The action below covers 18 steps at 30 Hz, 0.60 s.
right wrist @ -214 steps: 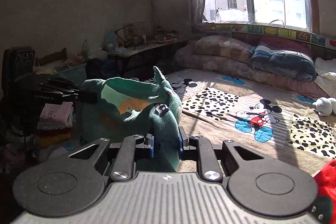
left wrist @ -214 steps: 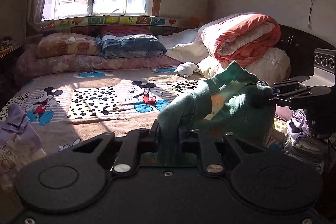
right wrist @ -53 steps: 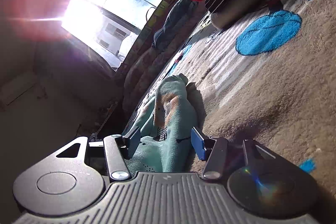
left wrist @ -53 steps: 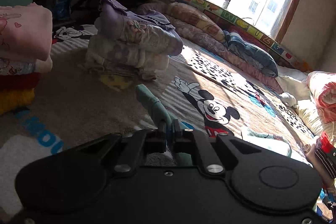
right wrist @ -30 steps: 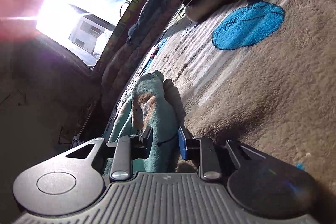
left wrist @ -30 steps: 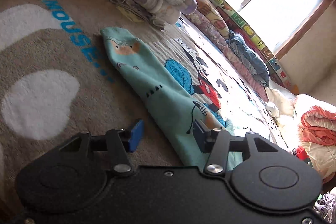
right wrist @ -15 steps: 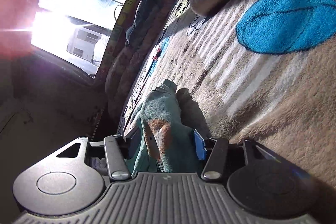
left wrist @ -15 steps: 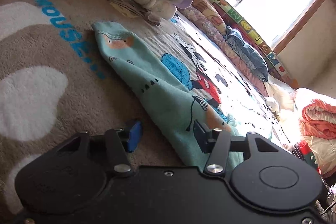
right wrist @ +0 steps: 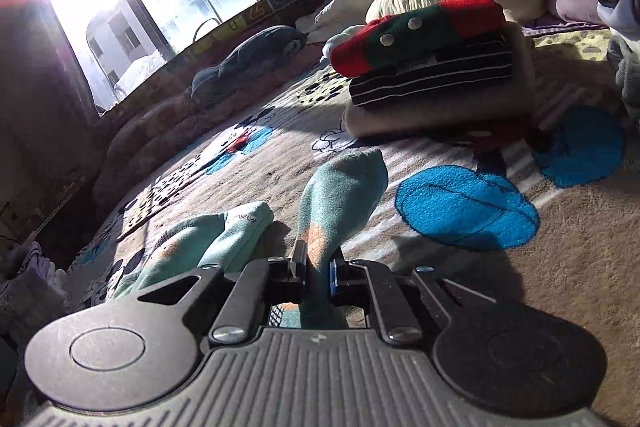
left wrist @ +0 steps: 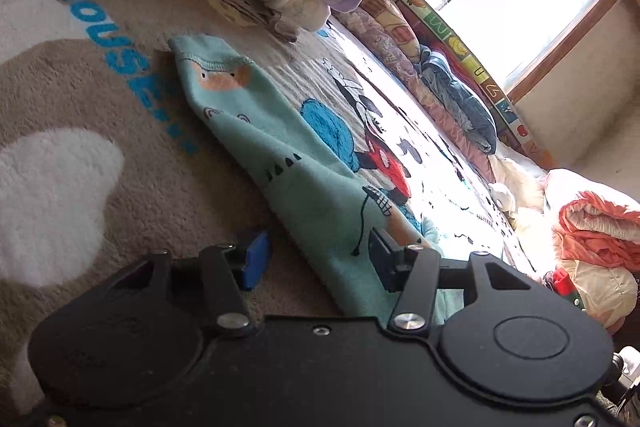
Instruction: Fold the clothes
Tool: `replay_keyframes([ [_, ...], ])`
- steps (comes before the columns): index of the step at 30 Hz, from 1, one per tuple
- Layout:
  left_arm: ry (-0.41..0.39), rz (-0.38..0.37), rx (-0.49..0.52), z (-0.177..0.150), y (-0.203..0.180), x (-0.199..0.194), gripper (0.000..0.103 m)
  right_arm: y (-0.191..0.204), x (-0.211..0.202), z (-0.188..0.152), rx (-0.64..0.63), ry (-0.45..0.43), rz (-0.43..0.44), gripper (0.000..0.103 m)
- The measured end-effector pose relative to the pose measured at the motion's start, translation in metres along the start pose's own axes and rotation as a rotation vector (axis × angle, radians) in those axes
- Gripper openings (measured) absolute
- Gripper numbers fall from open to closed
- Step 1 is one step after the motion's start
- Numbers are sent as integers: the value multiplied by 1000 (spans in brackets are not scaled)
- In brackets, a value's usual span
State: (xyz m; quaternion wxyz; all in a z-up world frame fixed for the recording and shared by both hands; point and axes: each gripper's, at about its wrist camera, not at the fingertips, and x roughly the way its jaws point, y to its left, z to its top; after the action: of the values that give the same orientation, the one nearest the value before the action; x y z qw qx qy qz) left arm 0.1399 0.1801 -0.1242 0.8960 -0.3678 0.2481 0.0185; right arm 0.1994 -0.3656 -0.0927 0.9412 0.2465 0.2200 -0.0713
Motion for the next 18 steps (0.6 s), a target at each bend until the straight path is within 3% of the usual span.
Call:
replay_keyframes([
  [2, 5, -10, -14, 1, 2, 0, 52, -6, -13, 5, -88, -12, -67, 12],
  [5, 11, -19, -30, 3, 3, 0, 52, -11, -16, 9, -176, 17, -86, 19],
  [6, 12, -21, -35, 3, 3, 0, 52, -13, -16, 10, -193, 22, -74, 26],
  [8, 13, -24, -47, 3, 4, -1, 52, -17, -19, 10, -195, 12, -25, 50],
  [9, 13, -26, -53, 3, 4, -1, 52, -22, -24, 10, -173, -13, -10, 58],
  [12, 16, -36, -75, 4, 6, -3, 52, -48, -39, 8, -20, -75, 15, 58],
  [16, 20, -43, -81, 3, 7, -5, 52, -102, -30, -7, 308, -48, -40, 59],
  [18, 21, -41, -73, 3, 7, -6, 52, -115, -18, -13, 384, -23, -20, 59],
])
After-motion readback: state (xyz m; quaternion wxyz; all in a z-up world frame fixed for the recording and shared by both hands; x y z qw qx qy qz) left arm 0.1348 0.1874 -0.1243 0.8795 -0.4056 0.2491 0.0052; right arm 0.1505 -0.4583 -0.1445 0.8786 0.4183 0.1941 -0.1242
